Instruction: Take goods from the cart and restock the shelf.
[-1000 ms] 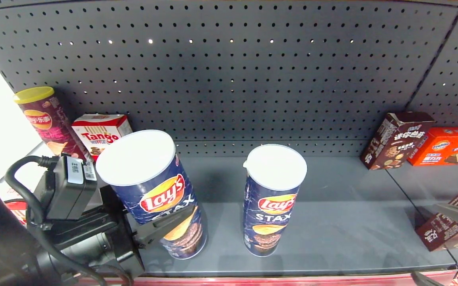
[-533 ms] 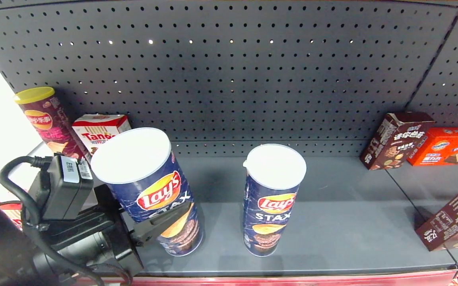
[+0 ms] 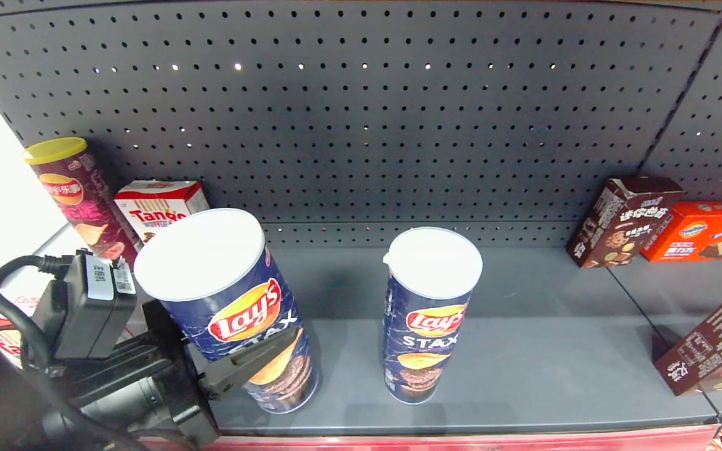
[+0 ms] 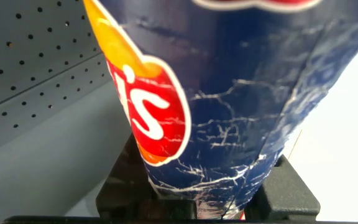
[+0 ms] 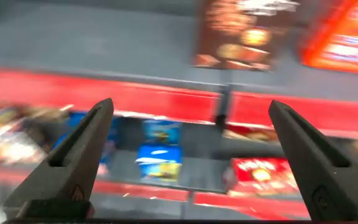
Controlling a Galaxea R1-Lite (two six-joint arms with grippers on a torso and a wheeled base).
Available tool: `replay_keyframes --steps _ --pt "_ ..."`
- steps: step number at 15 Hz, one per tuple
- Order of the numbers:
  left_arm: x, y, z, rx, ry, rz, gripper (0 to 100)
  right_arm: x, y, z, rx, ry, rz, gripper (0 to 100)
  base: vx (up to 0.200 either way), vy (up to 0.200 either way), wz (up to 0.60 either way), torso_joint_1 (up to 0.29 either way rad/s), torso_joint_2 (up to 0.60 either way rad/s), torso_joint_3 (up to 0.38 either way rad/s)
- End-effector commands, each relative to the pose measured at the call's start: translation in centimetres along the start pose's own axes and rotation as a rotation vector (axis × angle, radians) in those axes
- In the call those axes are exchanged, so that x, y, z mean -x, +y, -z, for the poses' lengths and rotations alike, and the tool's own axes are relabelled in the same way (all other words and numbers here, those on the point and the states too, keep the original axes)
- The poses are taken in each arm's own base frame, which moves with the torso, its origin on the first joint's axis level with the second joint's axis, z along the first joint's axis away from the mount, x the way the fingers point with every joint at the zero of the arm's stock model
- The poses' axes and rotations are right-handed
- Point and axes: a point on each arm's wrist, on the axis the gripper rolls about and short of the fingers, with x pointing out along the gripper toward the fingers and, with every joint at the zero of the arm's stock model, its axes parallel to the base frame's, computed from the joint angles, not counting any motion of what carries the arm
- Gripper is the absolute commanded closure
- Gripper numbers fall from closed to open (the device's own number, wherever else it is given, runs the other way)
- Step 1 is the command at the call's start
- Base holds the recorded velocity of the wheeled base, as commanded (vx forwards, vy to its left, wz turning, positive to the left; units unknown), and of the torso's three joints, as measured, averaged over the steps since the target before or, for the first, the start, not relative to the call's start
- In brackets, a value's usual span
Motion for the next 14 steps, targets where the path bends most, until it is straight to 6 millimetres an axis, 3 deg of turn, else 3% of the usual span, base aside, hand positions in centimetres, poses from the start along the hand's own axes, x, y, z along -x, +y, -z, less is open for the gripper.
replay_keyframes --steps 1,7,8,14 --pt "-0.1 0.0 -0.1 -0.003 -0.003 0.0 100 0.0 0.3 0.0 -0.015 -0.007 0.085 0 0.0 0.0 0.0 0.0 0.0 0.0" --pt "0.1 0.2 0.0 0.002 -0.002 -0.009 100 -0.1 0.1 -0.2 -0.05 -0.056 0.142 0 0.0 0.0 0.0 0.0 0.0 0.0" --pt "0.1 0.1 -0.1 0.0 -0.007 -0.003 100 0.6 0.2 1.0 -0.045 -0.052 0.071 0 0.0 0.0 0.0 0.0 0.0 0.0" --pt "-0.1 0.3 -0.7 0.002 -0.032 0.018 100 0.6 0.2 0.9 -0.048 -0.06 0.063 0 0.0 0.0 0.0 0.0 0.0 0.0"
